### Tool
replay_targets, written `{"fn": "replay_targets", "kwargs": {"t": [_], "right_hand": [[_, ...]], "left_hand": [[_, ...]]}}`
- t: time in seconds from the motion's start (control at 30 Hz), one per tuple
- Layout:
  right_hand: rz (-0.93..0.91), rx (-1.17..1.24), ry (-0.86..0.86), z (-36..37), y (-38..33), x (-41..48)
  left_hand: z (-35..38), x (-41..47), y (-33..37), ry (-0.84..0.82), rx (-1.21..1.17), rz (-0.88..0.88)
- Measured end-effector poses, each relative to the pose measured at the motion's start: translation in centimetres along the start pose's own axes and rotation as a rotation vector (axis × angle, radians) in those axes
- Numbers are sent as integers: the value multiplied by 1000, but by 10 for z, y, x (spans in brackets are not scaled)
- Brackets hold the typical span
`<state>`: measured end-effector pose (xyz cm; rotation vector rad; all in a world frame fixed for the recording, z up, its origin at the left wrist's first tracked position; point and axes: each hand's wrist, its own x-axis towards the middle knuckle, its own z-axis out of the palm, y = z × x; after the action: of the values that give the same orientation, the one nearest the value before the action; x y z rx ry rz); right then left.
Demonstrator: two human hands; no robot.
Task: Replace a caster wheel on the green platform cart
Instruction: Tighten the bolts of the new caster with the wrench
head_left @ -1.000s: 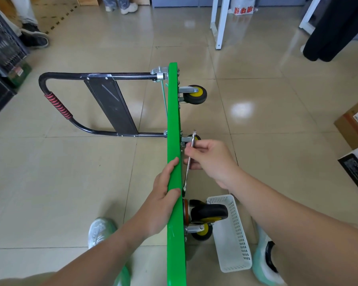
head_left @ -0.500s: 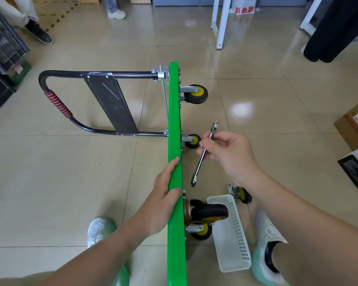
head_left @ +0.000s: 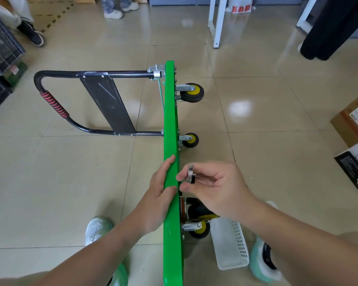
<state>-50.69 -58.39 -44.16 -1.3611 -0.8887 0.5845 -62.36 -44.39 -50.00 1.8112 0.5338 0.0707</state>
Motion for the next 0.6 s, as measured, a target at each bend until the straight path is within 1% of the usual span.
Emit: {"fn": "replay_targets", "kwargs": {"t": [0.17, 0.23, 0.33, 0.4, 0.5, 0.53, 0.6], "right_hand": [[-59, -49, -10, -1, 3, -1], [-34, -33, 4, -2, 4, 1], [-4, -32, 71, -4, 6, 8], [-63, -98, 64, -4, 5, 8], [-255, -317, -48, -3, 2, -6], [-282, -347, -60, -3, 4, -13], [-284, -323, -71, -3, 9, -24]], "left_hand": [[0, 0, -1, -3, 2, 2], [0, 0, 0, -8, -1, -4], [0, 1, 0, -11, -11, -8], [1, 1, 0, -10, -15, -5], [-1, -2, 1, -18, -20, 5], [-1, -3, 1, -24, -22, 1], [-1, -2, 1, -23, -27, -2]]}}
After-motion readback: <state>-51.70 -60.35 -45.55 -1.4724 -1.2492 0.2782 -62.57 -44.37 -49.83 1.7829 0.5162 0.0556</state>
